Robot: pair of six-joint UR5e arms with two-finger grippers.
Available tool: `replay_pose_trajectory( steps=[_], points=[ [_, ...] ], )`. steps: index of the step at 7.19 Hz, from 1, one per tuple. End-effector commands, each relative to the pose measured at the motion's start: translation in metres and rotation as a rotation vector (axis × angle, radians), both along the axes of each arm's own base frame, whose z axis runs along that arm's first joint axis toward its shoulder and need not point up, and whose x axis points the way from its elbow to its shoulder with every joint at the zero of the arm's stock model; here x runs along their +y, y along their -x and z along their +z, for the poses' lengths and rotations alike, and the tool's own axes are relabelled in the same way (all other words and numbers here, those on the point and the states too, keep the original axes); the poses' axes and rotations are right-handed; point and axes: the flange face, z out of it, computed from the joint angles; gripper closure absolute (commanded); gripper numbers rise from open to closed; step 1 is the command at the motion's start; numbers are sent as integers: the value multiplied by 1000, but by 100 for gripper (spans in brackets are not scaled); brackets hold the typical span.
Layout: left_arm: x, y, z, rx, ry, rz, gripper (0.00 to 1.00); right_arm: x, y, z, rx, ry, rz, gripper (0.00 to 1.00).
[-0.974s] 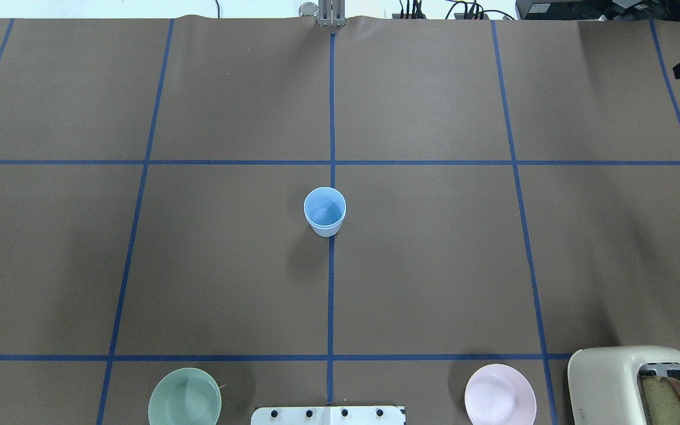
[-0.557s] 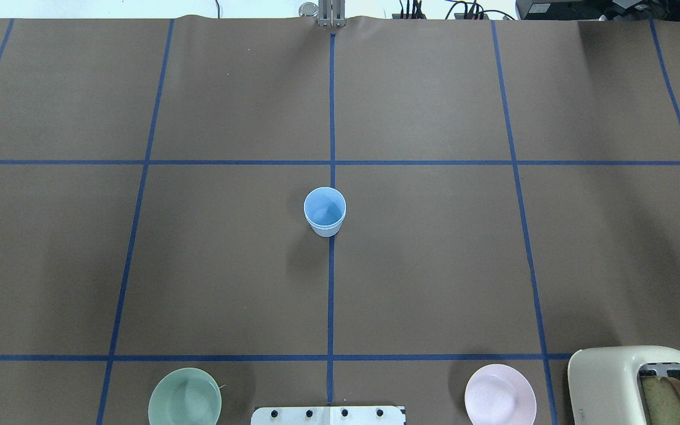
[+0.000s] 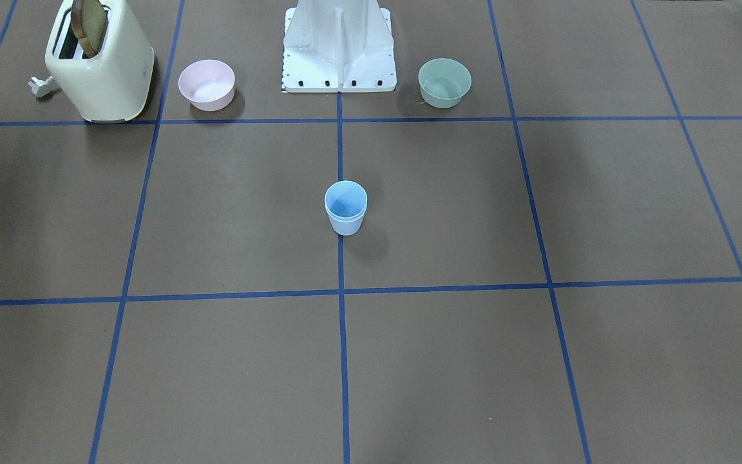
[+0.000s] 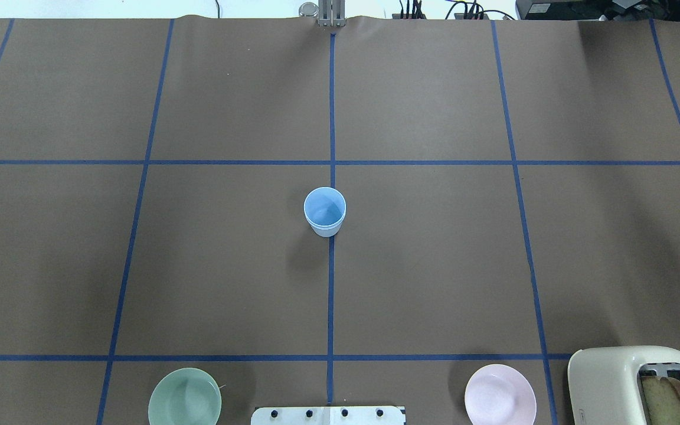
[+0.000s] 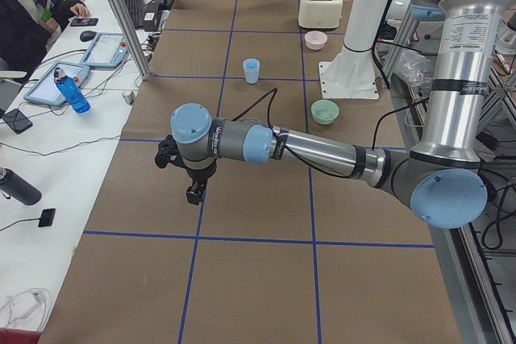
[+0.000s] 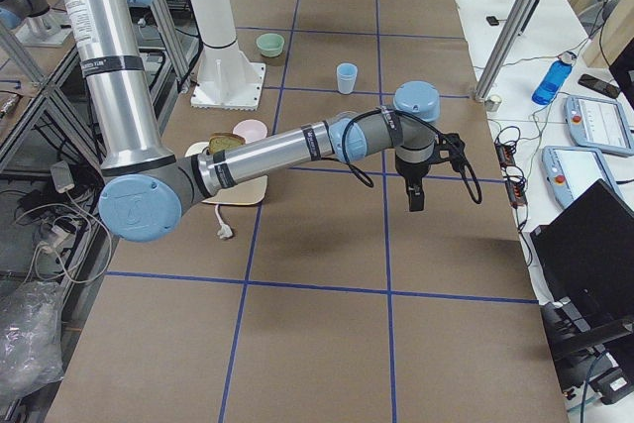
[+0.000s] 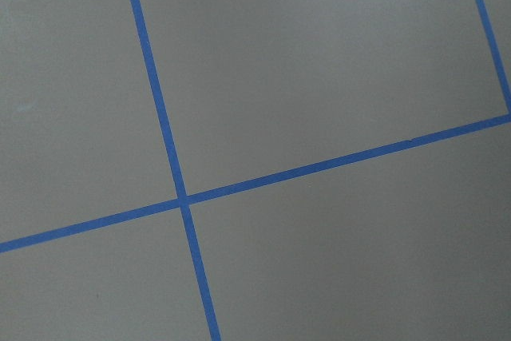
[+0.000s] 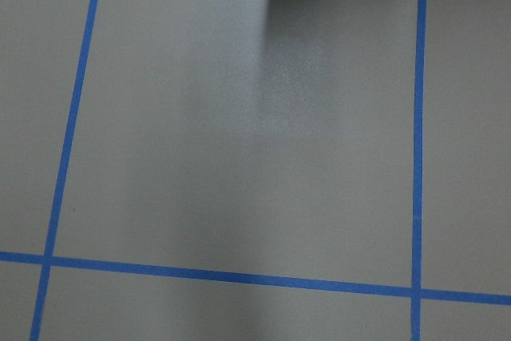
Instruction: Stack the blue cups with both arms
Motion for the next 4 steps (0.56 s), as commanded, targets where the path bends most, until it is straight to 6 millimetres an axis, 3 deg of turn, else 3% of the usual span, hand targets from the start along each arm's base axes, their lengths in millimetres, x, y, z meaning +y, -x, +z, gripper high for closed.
replay_pose_trajectory(
  steps=[1,4],
  points=[
    [0,1,-2,2,-1,-3,2,2,0,4,0,16,6,0],
    [0,0,-1,0,-1,-2,2,3,0,4,-2,21,8,0]
  ],
)
